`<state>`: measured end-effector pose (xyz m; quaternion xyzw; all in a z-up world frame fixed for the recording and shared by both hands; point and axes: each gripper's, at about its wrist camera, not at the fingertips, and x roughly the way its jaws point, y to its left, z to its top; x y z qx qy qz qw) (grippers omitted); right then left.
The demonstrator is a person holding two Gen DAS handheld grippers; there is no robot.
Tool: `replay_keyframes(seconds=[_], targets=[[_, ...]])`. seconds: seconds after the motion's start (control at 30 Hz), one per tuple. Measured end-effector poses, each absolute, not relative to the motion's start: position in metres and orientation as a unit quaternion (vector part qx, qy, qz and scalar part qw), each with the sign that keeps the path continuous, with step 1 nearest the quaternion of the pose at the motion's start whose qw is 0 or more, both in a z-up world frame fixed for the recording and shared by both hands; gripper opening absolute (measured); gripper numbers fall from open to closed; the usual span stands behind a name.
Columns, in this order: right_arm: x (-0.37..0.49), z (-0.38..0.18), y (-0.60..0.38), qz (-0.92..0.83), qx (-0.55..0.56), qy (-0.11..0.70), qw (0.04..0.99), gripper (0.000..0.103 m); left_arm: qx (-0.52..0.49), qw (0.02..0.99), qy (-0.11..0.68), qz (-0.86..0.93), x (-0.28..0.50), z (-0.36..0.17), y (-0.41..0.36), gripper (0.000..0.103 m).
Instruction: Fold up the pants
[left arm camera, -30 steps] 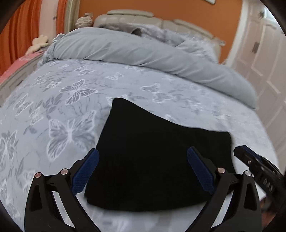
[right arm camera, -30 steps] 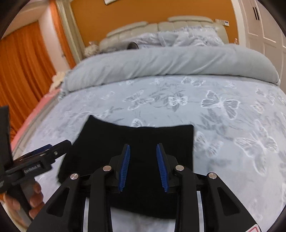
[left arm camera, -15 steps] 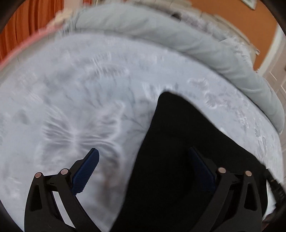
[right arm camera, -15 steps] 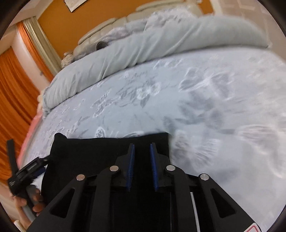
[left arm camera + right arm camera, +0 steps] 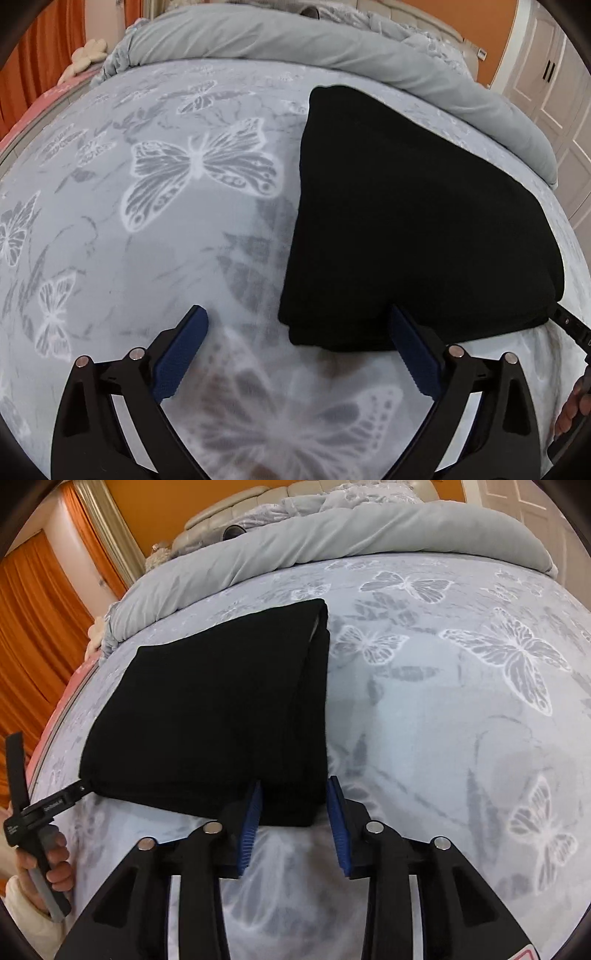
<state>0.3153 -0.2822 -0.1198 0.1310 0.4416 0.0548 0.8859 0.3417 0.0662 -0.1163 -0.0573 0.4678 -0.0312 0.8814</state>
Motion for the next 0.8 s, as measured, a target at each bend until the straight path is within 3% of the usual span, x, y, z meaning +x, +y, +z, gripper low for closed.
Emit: replay_keyframes(seconds=[0.4, 0.67, 0.7, 0.73, 0.8], targets=[[0.29, -0.055, -0.249, 0.064, 0.091, 0.378, 0.919, 0.036, 0.017, 0.903, 0.43, -0.017, 0.323, -0.093, 0.056, 0.093], [0.324, -0.063, -0.213, 0.078, 0.045, 0.39, 0.916, 0.035, 0.034, 0.91, 0.412, -0.026, 0.333, -0.078, 0.036, 0.093], [0.336, -0.082, -0.217, 0.045, 0.021, 0.414, 0.909, 0.034, 0.044, 0.908, 0.415, -0.024, 0.339, -0.081, 0.032, 0.094], [0.34, -0.096, -0.223, 0.039, 0.022, 0.425, 0.904, 0.024, 0.055, 0.906, 0.419, -0.015, 0.345, -0.087, 0.03, 0.095], [0.339, -0.103, -0.241, 0.067, 0.054, 0.402, 0.912, 0.021, 0.04, 0.897, 0.439, -0.022, 0.361, -0.106, 0.037, 0.097]])
